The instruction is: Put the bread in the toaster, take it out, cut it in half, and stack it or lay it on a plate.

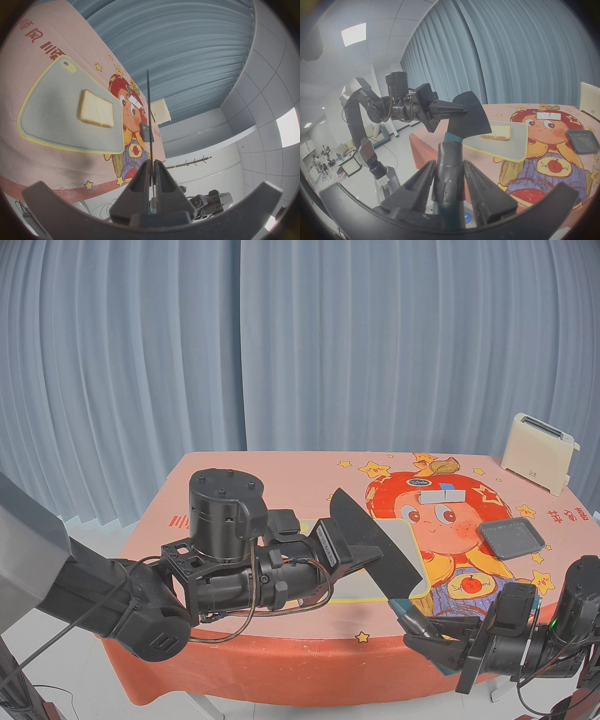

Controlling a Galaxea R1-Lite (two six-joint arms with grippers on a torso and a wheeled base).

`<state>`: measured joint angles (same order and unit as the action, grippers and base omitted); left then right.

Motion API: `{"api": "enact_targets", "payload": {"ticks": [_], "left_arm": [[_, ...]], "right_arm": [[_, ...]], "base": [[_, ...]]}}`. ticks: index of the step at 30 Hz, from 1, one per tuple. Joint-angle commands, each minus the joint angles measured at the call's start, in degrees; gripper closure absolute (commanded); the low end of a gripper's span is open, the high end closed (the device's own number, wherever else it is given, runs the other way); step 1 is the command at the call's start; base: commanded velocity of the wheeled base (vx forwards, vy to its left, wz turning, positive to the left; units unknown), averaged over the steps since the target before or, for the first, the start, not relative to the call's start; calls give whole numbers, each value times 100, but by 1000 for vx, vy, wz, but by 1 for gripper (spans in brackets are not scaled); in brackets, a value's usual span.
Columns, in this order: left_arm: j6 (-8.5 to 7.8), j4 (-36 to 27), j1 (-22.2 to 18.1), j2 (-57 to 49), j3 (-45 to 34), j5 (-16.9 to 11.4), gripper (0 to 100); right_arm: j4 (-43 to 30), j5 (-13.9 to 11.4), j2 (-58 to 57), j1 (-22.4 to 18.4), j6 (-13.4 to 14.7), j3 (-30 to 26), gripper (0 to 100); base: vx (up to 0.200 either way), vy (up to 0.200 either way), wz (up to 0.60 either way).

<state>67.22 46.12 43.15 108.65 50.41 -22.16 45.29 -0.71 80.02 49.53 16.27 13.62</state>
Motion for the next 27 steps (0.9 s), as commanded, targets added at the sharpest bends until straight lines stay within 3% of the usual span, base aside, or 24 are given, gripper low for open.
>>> {"api": "enact_targets", "payload": {"ticks": [1,11,19,22,23,24,25,27], "left_arm": [[2,3,0,-2,-13,1,100],[-33,11,-44,-64,-137,291,100],[-42,11,-149,-512,-470,722,100],[-42,3,-158,-978,-708,748,100],[-51,3,-167,-995,-725,748,100],[-42,-24,-167,-1206,-857,757,100],[-42,-24,-167,-1312,-954,792,100],[-51,-6,-167,-1417,-1077,880,100]], "right_arm": [[-2,18,-13,4,-1,1,0],[358,27,-83,-101,16,9,0],[595,-105,-637,-611,34,-184,0],[586,-870,-812,-919,60,-140,0],[586,-914,-812,-945,60,-140,0],[604,-1406,-812,-1235,51,-114,0],[604,-1626,-812,-1367,51,-105,0],[604,-1801,-839,-1481,51,-114,0]], "base": [[0,0,0],[0,0,0],[0,0,0],[0,0,0],[0,0,0],[0,0,0],[0,0,0],[0,0,0]]}}
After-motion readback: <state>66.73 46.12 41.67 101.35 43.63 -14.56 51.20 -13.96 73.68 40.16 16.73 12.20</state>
